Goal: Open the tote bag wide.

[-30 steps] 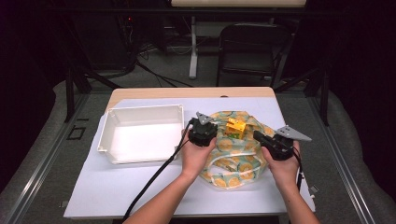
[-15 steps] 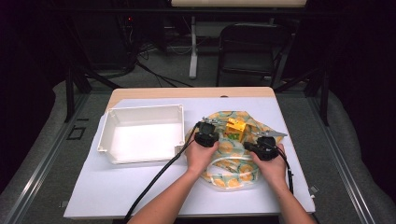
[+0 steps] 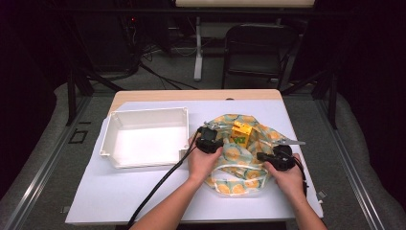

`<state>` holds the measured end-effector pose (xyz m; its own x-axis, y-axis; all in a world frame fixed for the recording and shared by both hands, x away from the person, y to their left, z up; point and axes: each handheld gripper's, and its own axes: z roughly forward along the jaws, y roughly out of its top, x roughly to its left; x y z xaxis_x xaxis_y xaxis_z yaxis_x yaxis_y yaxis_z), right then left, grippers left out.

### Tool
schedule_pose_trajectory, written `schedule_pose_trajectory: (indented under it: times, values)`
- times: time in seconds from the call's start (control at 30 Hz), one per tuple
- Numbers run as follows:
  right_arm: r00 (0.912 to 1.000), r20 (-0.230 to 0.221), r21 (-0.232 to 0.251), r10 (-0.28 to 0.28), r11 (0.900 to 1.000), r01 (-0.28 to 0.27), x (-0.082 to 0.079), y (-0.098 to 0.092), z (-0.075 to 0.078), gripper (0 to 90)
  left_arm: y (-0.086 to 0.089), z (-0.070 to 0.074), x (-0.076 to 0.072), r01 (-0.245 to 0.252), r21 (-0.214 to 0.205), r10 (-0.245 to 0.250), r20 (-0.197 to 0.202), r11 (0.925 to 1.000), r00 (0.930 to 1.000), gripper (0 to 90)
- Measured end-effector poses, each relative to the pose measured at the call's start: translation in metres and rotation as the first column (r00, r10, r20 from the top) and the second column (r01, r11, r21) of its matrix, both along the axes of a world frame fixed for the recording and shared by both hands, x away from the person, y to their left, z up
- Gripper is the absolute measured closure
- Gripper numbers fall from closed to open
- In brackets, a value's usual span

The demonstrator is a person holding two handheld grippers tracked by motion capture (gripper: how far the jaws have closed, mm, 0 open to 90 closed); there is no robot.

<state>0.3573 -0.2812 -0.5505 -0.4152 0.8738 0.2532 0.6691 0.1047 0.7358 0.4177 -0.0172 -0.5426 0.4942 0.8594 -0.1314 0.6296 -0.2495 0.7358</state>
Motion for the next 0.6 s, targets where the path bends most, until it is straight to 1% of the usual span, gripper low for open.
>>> schedule_pose_trajectory:
  times: [0.03,0.07,0.1,0.13,0.17,0.2,0.23,0.27,0.3,0.33,0.37,0.4,0.43,0.5,0.53,0.6]
  values:
    - [1.0000,0.000,0.000,0.000,1.0000,0.000,0.000,0.000,0.000,84.3,0.000,0.000,0.000,0.000,0.000,0.000,0.000,1.0000,1.0000,59.7]
    - [0.9985,0.054,0.012,0.013,0.9998,-0.014,-0.003,0.002,0.010,79.7,0.004,0.006,-0.007,0.006,-0.021,-0.006,0.020,0.9998,0.9998,58.2]
    - [0.9985,0.054,0.012,0.013,0.9998,-0.014,-0.003,0.002,0.010,79.7,0.004,0.006,-0.007,0.006,-0.021,-0.006,0.020,0.9998,0.9998,56.9]
    - [0.9943,0.101,0.002,0.033,0.9994,-0.034,-0.007,0.004,0.018,74.9,0.007,0.012,-0.015,0.021,-0.051,-0.019,0.040,0.9985,0.9990,55.4]
    - [0.9898,0.136,0.009,0.043,0.9990,-0.044,-0.009,0.006,0.022,72.7,0.008,0.014,-0.020,0.030,-0.058,-0.027,0.052,0.9979,0.9983,54.1]
    - [0.9850,0.164,0.004,0.055,0.9984,-0.056,-0.011,0.007,0.027,70.8,0.010,0.017,-0.024,0.039,-0.062,-0.035,0.067,0.9973,0.9971,53.1]
    - [0.9806,0.188,0.006,0.057,0.9983,-0.059,-0.013,0.008,0.030,69.1,0.011,0.019,-0.028,0.045,-0.072,-0.039,0.071,0.9964,0.9967,52.4]
    - [0.9806,0.188,0.006,0.057,0.9983,-0.059,-0.013,0.008,0.030,69.1,0.011,0.019,-0.028,0.045,-0.072,-0.039,0.071,0.9964,0.9967,51.5]
    - [0.9767,0.206,0.008,0.059,0.9980,-0.062,-0.014,0.009,0.033,67.5,0.013,0.021,-0.032,0.049,-0.079,-0.042,0.081,0.9957,0.9958,51.5]
    - [0.9692,0.240,0.007,0.056,0.9982,-0.060,-0.016,0.011,0.037,62.7,0.015,0.023,-0.035,0.053,-0.082,-0.047,0.084,0.9952,0.9954,50.5]
    - [0.9659,0.253,0.012,0.054,0.9982,-0.059,-0.016,0.012,0.039,60.5,0.020,0.026,-0.039,0.059,-0.089,-0.050,0.096,0.9943,0.9941,50.3]
    - [0.9659,0.253,0.012,0.054,0.9982,-0.059,-0.016,0.012,0.039,60.5,0.020,0.026,-0.039,0.059,-0.089,-0.050,0.096,0.9943,0.9941,50.3]
    - [0.9598,0.275,0.006,0.055,0.9983,-0.059,-0.016,0.013,0.042,55.2,0.027,0.027,-0.043,0.053,-0.096,-0.044,0.098,0.9939,0.9942,50.3]
    - [0.9573,0.284,0.014,0.055,0.9980,-0.061,-0.014,0.014,0.044,52.7,0.035,0.028,-0.047,0.057,-0.101,-0.046,0.107,0.9932,0.9932,50.3]
    - [0.9560,0.288,0.020,0.056,0.9977,-0.064,-0.013,0.014,0.045,50.6,0.035,0.028,-0.047,0.057,-0.101,-0.046,0.107,0.9932,0.9932,50.3]
    - [0.9565,0.284,0.014,0.064,0.9974,-0.071,-0.011,0.015,0.046,48.9,0.043,0.030,-0.051,0.065,-0.099,-0.053,0.113,0.9930,0.9922,50.3]
